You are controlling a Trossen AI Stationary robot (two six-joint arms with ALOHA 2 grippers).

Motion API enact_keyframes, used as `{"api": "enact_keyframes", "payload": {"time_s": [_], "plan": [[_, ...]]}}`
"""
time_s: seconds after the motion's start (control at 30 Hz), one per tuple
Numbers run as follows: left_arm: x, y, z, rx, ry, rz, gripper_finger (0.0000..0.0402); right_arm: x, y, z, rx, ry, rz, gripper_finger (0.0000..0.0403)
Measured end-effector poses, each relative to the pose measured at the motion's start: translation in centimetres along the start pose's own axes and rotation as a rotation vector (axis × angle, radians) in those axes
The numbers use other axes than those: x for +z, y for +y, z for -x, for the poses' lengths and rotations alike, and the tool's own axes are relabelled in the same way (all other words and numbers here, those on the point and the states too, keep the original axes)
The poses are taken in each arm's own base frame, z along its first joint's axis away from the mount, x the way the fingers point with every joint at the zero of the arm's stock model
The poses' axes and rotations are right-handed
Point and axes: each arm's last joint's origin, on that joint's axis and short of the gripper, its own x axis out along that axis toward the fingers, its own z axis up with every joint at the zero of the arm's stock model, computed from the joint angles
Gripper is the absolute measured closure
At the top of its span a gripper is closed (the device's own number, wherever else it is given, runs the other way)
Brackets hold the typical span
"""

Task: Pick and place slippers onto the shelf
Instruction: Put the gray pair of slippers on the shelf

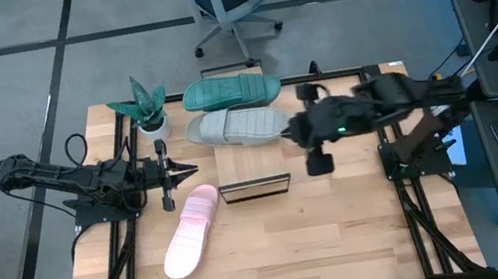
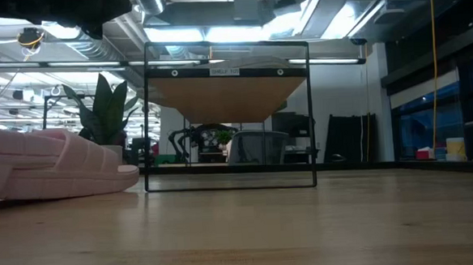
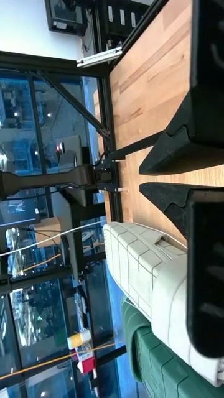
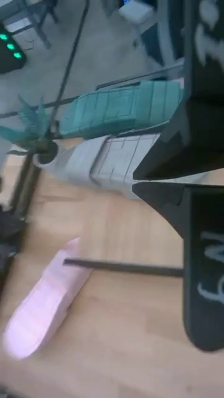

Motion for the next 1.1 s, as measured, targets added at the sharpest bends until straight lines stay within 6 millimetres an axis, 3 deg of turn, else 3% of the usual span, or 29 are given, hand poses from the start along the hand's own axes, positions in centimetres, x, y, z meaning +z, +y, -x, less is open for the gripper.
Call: {"api": "enact_keyframes", "payload": {"time_s": [0.1, 0.27, 0.4, 0.6, 0.77, 0.87, 1.1], "plan": [[0.0, 0.0, 0.0, 0.000, 0.000, 0.000, 0.0376, -1.5, 1.0, 0.1, 0.016, -0.057, -0.018, 0.0381], [0.0, 0.0, 0.0, -0.002, -0.001, 0.016, 0.0376, -5.7, 2.9, -2.2, 0.027, -0.085, -0.023, 0.0381], [0.0, -0.1, 0.0, -0.037, -0.005, 0.036, 0.0376, -8.4, 3.3, -2.7, 0.019, -0.176, -0.061, 0.0381], [0.0, -0.1, 0.0, -0.050, -0.008, 0.043, 0.0376, -11.5, 3.2, -1.9, 0.020, -0.333, -0.104, 0.0381], [0.1, -0.1, 0.0, -0.051, -0.009, 0.043, 0.0376, -14.5, 4.4, -3.9, 0.066, -0.321, -0.093, 0.0381], [0.1, -0.1, 0.0, -0.051, -0.010, 0.043, 0.0376, -15.8, 4.8, -5.5, 0.058, -0.286, -0.106, 0.0381], [0.1, -0.1, 0.0, -0.051, -0.012, 0.044, 0.0376, -16.6, 5.0, -8.5, -0.004, -0.371, -0.087, 0.0381]]}}
